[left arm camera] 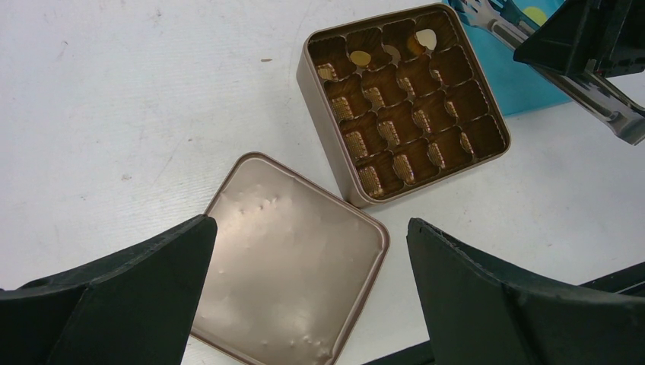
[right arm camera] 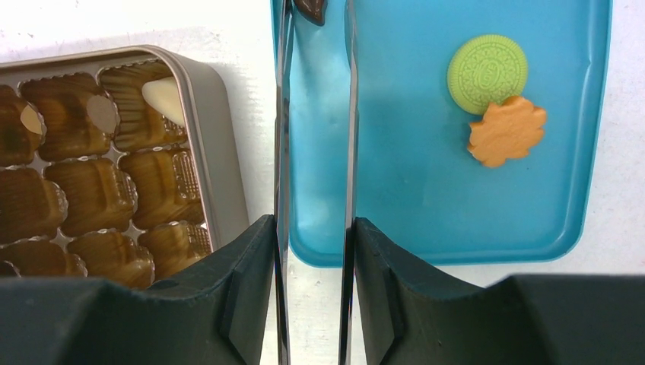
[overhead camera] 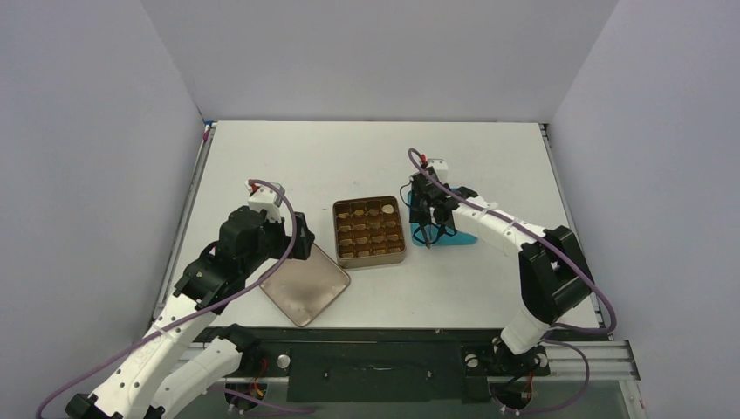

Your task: Pack the cookies

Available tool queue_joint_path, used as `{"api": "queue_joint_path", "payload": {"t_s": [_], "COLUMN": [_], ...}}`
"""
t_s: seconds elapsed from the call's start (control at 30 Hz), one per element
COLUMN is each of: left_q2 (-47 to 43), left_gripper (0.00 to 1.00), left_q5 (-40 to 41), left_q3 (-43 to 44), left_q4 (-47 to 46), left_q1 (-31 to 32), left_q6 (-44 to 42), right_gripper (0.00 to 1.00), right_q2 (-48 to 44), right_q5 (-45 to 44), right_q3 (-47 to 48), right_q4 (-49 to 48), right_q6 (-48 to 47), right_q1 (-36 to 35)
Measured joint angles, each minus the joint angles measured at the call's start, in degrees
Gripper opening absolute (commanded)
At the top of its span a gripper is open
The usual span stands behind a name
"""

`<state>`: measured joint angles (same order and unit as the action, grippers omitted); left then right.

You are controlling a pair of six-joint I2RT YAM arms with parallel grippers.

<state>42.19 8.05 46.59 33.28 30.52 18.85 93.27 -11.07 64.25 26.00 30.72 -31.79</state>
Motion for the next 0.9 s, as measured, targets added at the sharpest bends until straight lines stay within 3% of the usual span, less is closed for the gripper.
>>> {"api": "queue_joint_path", "payload": {"t_s": [0.23,0.67,0.9], "left_q2": [0.0,0.3,0.3], "left_gripper": [0.97,0.97,0.97], "left_q5": [0.0,0.0,0.0], "left_q3": [0.0,0.0,0.0], "left_q4": [0.0,0.0,0.0], "left_q1": [0.0,0.0,0.0], "left_q6": [0.0,0.0,0.0], "right_gripper": [0.35,0.16,0.13], "right_q2": [1.6,2.2,1.0], "right_q5": [0.4,1.6,2.4], "right_q3": [1.4,1.4,1.4], "right_q4": [-0.7,-1.1,-1.0], "right_q6": [-0.1,-0.3,-0.1], "right_q1": [0.7,1.1,1.1]}}
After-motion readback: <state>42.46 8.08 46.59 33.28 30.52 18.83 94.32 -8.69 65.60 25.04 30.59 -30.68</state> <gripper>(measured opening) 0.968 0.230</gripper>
